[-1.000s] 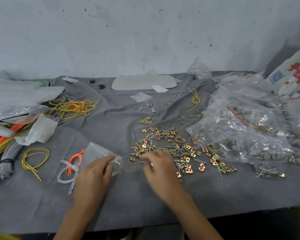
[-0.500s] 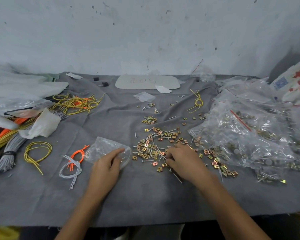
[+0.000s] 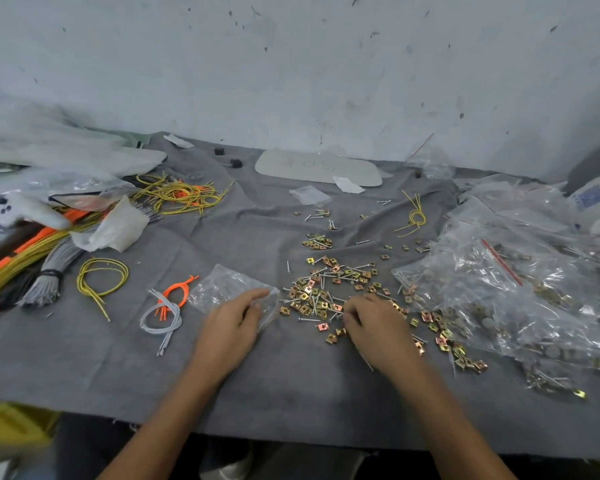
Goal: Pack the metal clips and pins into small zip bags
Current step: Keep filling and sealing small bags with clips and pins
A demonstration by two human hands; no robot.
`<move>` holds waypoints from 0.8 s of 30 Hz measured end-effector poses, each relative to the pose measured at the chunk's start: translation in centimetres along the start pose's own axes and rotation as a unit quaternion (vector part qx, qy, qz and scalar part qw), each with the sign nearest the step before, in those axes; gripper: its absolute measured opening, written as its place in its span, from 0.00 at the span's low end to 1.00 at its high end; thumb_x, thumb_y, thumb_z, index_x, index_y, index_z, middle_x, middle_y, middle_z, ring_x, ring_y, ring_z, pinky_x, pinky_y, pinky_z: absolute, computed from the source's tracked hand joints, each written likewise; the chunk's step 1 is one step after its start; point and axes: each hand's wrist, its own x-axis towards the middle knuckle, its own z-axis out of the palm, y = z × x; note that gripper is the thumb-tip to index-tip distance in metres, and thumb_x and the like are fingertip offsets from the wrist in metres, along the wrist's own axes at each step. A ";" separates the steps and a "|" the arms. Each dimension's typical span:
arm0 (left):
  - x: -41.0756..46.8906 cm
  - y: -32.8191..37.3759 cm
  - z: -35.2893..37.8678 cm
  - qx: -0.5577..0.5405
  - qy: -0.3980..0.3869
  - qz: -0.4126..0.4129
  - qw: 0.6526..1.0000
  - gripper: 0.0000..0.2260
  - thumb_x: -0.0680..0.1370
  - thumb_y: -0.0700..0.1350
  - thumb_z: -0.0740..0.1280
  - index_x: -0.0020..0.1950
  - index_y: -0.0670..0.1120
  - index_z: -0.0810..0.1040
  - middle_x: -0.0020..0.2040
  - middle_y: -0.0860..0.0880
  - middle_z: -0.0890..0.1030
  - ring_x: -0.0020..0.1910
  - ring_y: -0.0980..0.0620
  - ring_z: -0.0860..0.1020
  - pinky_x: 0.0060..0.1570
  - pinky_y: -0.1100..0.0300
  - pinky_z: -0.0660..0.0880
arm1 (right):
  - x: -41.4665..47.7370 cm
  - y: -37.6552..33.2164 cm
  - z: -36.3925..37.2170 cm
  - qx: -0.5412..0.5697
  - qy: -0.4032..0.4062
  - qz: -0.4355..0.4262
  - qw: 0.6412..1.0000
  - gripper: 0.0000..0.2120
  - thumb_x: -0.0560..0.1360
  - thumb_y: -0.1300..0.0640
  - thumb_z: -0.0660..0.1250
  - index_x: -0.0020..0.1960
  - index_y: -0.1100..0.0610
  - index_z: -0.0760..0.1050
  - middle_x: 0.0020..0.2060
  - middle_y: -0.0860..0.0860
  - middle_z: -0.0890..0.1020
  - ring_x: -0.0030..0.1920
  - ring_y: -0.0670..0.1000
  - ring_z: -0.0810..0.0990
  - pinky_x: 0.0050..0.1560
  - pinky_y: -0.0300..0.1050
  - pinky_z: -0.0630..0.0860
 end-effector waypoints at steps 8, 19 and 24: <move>0.0 0.5 -0.3 0.000 -0.023 -0.026 0.999 0.21 0.77 0.53 0.57 0.66 0.55 0.80 0.60 0.53 0.84 0.60 0.51 0.80 0.62 0.54 0.74 | -1.5 -4.9 2.2 0.210 0.119 0.008 0.970 0.04 0.78 0.54 0.68 0.44 0.49 0.78 0.40 0.41 0.77 0.41 0.40 0.75 0.41 0.30 0.67; 0.2 0.3 -0.1 -0.017 -0.037 -0.036 0.999 0.25 0.72 0.50 0.56 0.67 0.55 0.79 0.54 0.46 0.85 0.55 0.45 0.81 0.60 0.49 0.76 | -0.2 -9.6 5.9 0.131 0.118 -0.032 0.984 0.06 0.78 0.49 0.68 0.48 0.51 0.75 0.47 0.47 0.78 0.50 0.51 0.74 0.48 0.46 0.71; 0.3 0.2 0.2 -0.019 -0.021 -0.025 0.999 0.23 0.74 0.49 0.56 0.66 0.55 0.80 0.55 0.46 0.85 0.54 0.45 0.81 0.54 0.54 0.74 | -0.7 -6.2 4.1 0.108 0.152 0.007 0.982 0.04 0.78 0.54 0.68 0.52 0.51 0.78 0.46 0.48 0.80 0.49 0.53 0.74 0.50 0.48 0.72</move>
